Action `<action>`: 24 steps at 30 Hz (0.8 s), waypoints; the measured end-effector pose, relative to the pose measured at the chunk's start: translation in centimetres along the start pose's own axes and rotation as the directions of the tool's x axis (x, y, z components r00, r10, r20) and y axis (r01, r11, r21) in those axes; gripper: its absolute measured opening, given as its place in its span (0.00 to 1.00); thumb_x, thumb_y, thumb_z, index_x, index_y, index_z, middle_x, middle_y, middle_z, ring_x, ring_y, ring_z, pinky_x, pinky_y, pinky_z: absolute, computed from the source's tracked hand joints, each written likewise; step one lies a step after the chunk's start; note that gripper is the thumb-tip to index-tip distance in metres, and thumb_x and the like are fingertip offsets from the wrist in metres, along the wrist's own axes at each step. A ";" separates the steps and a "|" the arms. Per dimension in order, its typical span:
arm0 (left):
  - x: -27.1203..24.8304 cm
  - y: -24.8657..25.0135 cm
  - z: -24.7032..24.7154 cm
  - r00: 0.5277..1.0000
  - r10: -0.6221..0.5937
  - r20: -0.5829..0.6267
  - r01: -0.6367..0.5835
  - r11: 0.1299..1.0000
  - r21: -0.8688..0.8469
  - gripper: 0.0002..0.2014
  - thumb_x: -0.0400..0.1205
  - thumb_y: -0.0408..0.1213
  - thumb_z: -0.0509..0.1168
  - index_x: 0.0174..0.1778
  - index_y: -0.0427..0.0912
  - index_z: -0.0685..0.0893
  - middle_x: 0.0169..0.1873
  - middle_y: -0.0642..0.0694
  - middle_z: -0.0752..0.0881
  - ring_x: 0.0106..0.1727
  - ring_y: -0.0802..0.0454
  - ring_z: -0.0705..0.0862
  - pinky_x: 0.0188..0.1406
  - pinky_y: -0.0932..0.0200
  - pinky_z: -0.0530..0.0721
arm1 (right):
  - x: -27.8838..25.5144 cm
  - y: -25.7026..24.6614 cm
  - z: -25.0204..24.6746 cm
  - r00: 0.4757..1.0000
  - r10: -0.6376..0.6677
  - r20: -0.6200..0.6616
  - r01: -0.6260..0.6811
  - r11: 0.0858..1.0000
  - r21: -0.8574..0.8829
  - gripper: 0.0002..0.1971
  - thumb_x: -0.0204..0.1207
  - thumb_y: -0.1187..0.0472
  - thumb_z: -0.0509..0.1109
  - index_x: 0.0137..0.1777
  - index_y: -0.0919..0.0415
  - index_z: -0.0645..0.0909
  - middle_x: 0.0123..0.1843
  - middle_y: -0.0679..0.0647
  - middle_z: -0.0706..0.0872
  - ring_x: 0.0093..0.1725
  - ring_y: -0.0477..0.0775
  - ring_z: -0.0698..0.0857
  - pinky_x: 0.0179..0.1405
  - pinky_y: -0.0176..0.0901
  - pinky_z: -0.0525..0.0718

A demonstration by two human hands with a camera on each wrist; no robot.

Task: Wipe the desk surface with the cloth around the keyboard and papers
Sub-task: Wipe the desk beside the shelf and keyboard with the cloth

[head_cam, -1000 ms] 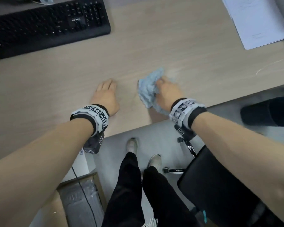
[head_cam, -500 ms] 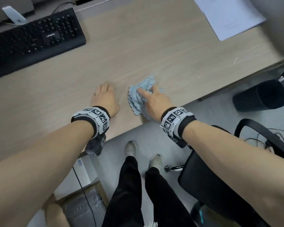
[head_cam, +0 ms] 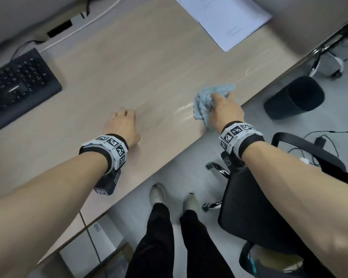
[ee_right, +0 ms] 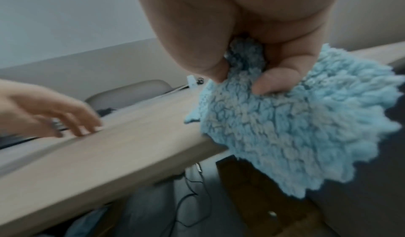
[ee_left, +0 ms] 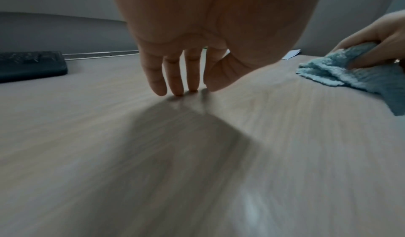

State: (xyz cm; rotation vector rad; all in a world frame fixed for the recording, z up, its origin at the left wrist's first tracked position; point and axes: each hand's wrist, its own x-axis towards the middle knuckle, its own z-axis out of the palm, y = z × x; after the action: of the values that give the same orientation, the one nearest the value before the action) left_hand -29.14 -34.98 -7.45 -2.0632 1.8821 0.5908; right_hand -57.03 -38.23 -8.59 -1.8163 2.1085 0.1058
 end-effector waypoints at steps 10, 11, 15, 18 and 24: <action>4.2 1.5 -2.1 0.987 0.160 0.024 -0.161 0.987 0.020 0.38 0.71 0.32 0.68 0.80 0.42 0.65 0.84 0.43 0.58 0.83 0.41 0.58 0.78 0.44 0.67 | 1.2 -4.2 2.4 0.981 -0.190 0.051 0.190 0.982 0.008 0.19 0.75 0.64 0.65 0.64 0.46 0.72 0.61 0.61 0.71 0.25 0.59 0.76 0.30 0.47 0.76; 4.6 1.7 -2.0 0.983 0.181 0.028 -0.181 0.983 0.016 0.38 0.71 0.31 0.68 0.80 0.42 0.65 0.84 0.43 0.58 0.83 0.41 0.58 0.79 0.45 0.65 | 1.7 -2.4 1.8 0.993 -0.112 0.042 0.112 0.994 0.009 0.22 0.75 0.65 0.64 0.66 0.45 0.71 0.63 0.61 0.70 0.28 0.61 0.77 0.32 0.49 0.76; 5.6 2.5 -2.3 0.979 0.189 0.074 -0.191 0.981 0.033 0.37 0.71 0.32 0.67 0.79 0.44 0.66 0.79 0.42 0.68 0.78 0.38 0.66 0.74 0.43 0.72 | 2.8 4.3 -0.9 0.984 0.180 -0.002 -0.180 0.984 -0.004 0.21 0.76 0.65 0.61 0.67 0.48 0.72 0.63 0.63 0.70 0.47 0.69 0.81 0.41 0.52 0.75; 6.5 3.1 -3.2 0.982 0.162 0.101 -0.167 0.985 0.043 0.36 0.70 0.34 0.68 0.76 0.46 0.67 0.68 0.37 0.75 0.68 0.33 0.74 0.63 0.40 0.79 | 3.4 4.7 -2.2 0.965 0.263 -0.012 -0.263 0.965 0.022 0.21 0.75 0.63 0.62 0.69 0.49 0.74 0.65 0.63 0.70 0.51 0.71 0.82 0.46 0.53 0.79; 8.4 5.6 -4.8 0.982 0.182 0.059 -0.186 0.980 0.072 0.33 0.72 0.33 0.68 0.76 0.45 0.69 0.75 0.39 0.69 0.72 0.34 0.70 0.65 0.41 0.75 | 5.3 -0.9 -1.3 0.994 -0.096 0.046 0.093 0.993 0.066 0.22 0.75 0.60 0.64 0.69 0.46 0.75 0.64 0.64 0.73 0.45 0.69 0.85 0.47 0.54 0.83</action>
State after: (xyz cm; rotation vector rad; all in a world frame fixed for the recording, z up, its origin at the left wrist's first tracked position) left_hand -33.60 -45.22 -6.97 -1.8214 2.0464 0.5992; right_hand -56.99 -43.78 -8.93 -1.8536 1.9662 0.0574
